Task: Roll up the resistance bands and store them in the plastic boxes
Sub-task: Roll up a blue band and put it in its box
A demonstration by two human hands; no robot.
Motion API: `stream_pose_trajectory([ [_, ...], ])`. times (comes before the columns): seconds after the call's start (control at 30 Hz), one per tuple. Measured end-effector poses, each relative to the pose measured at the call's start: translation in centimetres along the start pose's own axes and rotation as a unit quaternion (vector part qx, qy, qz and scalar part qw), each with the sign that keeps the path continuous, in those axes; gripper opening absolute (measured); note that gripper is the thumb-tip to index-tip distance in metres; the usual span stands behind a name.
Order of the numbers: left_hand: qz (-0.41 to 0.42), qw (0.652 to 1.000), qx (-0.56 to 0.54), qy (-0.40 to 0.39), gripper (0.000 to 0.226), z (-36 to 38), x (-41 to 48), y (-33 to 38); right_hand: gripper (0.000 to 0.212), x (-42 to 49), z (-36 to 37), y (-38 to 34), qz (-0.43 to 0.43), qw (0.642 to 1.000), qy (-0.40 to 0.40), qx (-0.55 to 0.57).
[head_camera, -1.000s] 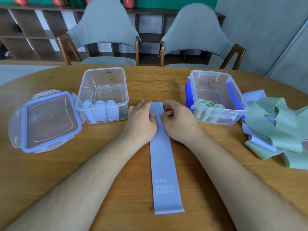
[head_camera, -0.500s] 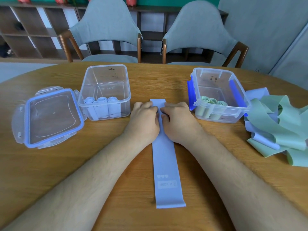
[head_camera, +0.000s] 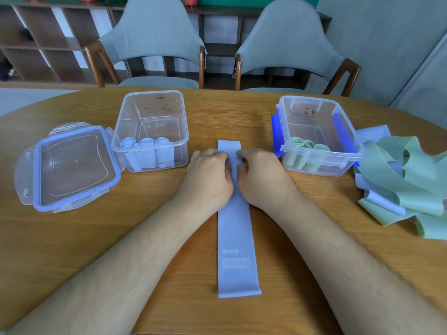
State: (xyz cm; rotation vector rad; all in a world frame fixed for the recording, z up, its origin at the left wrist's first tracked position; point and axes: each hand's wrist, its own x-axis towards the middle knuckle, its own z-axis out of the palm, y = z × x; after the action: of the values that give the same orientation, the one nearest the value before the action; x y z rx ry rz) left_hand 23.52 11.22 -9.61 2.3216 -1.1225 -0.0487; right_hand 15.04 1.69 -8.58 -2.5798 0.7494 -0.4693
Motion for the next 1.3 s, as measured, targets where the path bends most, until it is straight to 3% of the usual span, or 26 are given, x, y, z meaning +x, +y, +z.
stream_pose_trajectory([
  [0.13, -0.004, 1.0, -0.027, -0.004, 0.027, -0.3, -0.1, 0.2, 0.044, -0.3, -0.2, -0.4, 0.008, 0.999, -0.02, 0.05],
  [0.33, 0.014, 1.0, -0.024, -0.007, 0.029, -0.2, 0.0, -0.1, 0.019, -0.2, 0.0, -0.2, -0.01, 0.999, 0.004, 0.049],
  [0.53, -0.014, 1.0, -0.024, 0.009, 0.024, -0.4, -0.2, 0.0, 0.033, -0.1, 0.1, -0.2, 0.025, 0.998, 0.025, 0.058],
  [0.7, -0.011, 0.998, -0.067, 0.004, 0.026, -0.6, 0.0, -0.2, 0.043, -0.4, -0.1, -0.4, 0.015, 0.996, -0.008, 0.082],
  [1.07, -0.024, 0.999, -0.04, 0.015, 0.033, -0.5, 0.0, -0.3, 0.042, -0.2, 0.1, -0.1, 0.035, 0.995, 0.021, 0.096],
  [1.3, -0.045, 0.996, -0.072, -0.005, 0.035, -1.0, -0.3, -0.4, 0.039, -0.5, -0.3, 0.1, 0.02, 0.996, -0.004, 0.085],
])
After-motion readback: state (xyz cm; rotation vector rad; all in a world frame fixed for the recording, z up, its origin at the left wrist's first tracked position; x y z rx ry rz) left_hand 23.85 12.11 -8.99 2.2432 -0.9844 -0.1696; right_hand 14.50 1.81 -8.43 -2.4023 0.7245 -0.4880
